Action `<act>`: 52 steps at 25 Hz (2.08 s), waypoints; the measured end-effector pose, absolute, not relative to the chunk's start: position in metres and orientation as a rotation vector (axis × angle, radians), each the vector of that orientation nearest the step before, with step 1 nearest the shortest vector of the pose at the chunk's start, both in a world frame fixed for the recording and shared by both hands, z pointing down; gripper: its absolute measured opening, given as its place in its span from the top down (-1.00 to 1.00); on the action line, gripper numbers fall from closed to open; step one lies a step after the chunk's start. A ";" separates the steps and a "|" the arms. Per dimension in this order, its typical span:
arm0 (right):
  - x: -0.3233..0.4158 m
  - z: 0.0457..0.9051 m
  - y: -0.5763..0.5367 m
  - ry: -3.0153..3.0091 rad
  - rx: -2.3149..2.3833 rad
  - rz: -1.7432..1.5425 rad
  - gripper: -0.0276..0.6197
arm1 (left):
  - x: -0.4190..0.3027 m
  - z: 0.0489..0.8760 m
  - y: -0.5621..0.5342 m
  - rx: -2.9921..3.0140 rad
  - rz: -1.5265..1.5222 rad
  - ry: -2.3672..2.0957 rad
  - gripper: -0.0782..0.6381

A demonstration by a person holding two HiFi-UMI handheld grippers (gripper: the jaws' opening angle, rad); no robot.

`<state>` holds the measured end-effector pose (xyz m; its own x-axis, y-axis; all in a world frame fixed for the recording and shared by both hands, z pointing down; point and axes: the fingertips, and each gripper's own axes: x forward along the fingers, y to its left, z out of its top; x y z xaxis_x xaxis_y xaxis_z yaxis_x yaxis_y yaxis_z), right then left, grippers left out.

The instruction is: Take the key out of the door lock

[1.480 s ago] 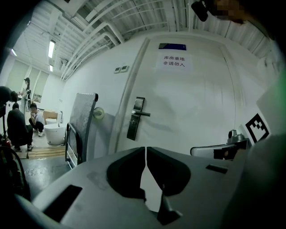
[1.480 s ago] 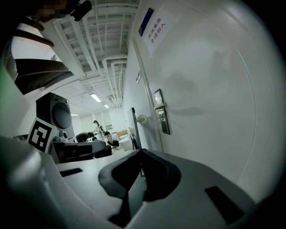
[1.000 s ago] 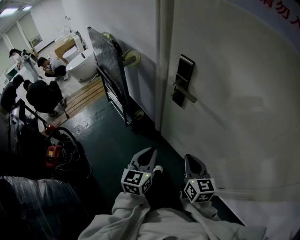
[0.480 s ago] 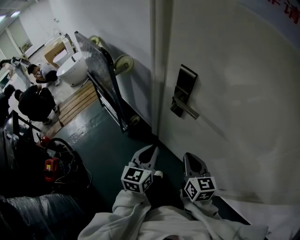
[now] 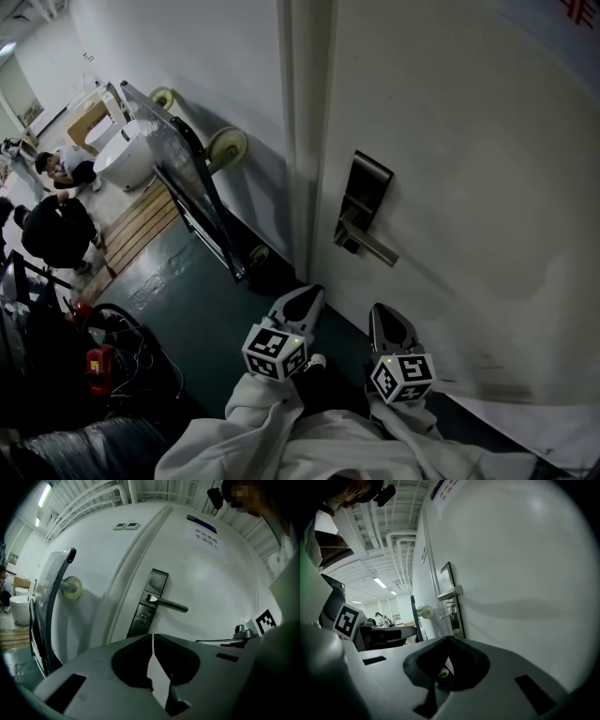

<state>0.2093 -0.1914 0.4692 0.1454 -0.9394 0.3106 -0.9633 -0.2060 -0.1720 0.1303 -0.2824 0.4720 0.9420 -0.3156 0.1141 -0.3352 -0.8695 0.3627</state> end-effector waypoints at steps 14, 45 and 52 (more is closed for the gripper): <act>0.216 0.461 -0.205 -1.887 2.345 0.533 0.76 | 0.158 0.472 -0.309 2.254 -0.117 -0.290 0.72; 0.247 0.467 -0.212 -1.852 2.318 0.571 0.75 | 0.228 0.477 -0.359 1.728 -0.302 -0.212 0.63; 0.249 0.468 -0.218 -1.873 2.300 0.572 0.75 | 0.230 0.476 -0.359 1.701 -0.326 -0.204 0.70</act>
<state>0.2492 -0.2177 0.4685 0.1622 -0.9179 0.3621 -0.9635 -0.2265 -0.1425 0.2304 -0.3589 0.4756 0.9430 -0.3178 -0.0983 0.0503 -0.1559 0.9865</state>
